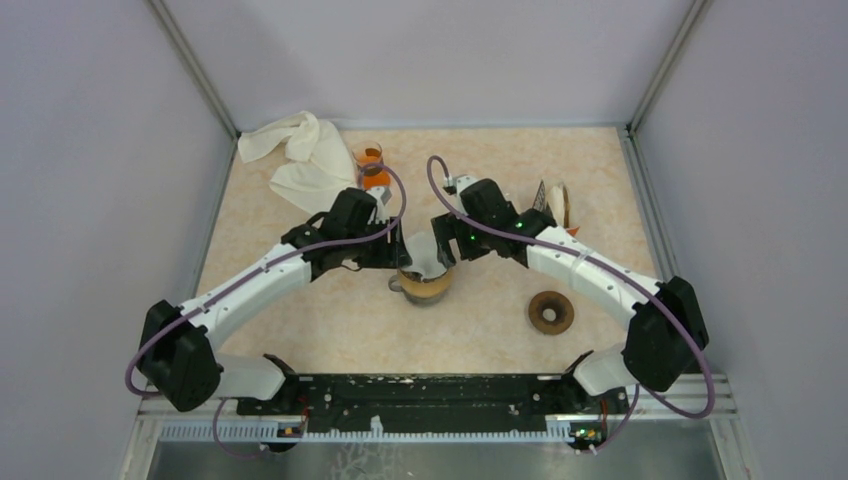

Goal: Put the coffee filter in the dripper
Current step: Place the coffee filter in the coffee dripper.

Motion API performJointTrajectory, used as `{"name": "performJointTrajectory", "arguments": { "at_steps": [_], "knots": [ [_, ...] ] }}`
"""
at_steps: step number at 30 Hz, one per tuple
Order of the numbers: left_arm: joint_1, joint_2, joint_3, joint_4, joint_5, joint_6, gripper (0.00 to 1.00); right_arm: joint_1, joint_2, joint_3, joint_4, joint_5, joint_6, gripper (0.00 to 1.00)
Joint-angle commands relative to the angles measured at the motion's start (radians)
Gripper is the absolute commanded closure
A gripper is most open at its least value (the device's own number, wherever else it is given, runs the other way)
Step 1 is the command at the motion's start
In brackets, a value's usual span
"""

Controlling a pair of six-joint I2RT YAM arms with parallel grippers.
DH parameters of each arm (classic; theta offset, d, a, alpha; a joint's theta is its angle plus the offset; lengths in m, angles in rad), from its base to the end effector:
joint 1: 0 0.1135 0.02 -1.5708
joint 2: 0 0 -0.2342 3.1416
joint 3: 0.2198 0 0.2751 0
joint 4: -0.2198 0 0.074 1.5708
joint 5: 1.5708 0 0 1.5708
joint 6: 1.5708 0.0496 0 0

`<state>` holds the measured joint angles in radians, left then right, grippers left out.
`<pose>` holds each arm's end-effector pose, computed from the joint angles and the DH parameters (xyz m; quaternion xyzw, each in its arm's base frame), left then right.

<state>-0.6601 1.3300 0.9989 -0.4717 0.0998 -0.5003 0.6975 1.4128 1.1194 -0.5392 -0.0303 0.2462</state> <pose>0.2523 -0.2021 0.2217 0.0925 0.9216 -0.2438 0.2876 0.2601 0.2200 0.2331 -0.2140 0.9077 0.1765 0.3149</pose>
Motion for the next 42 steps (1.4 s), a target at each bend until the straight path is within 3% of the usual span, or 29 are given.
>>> {"name": "performJointTrajectory", "arguments": {
  "at_steps": [1,13,26,42],
  "knots": [
    [0.004,-0.027,0.004,-0.001,0.008,0.015,0.35,-0.009,-0.064,0.026,0.024,-0.022,-0.004,0.17],
    [0.004,-0.039,0.015,0.008,0.026,0.007,0.31,-0.009,-0.056,0.042,0.027,-0.051,-0.004,0.16],
    [0.002,-0.061,-0.004,0.042,0.16,-0.024,0.21,-0.009,-0.041,0.039,0.03,-0.061,-0.001,0.16],
    [-0.022,-0.041,-0.05,0.05,0.244,-0.027,0.2,-0.009,-0.018,0.043,0.03,-0.065,0.01,0.16]
  ]
}}
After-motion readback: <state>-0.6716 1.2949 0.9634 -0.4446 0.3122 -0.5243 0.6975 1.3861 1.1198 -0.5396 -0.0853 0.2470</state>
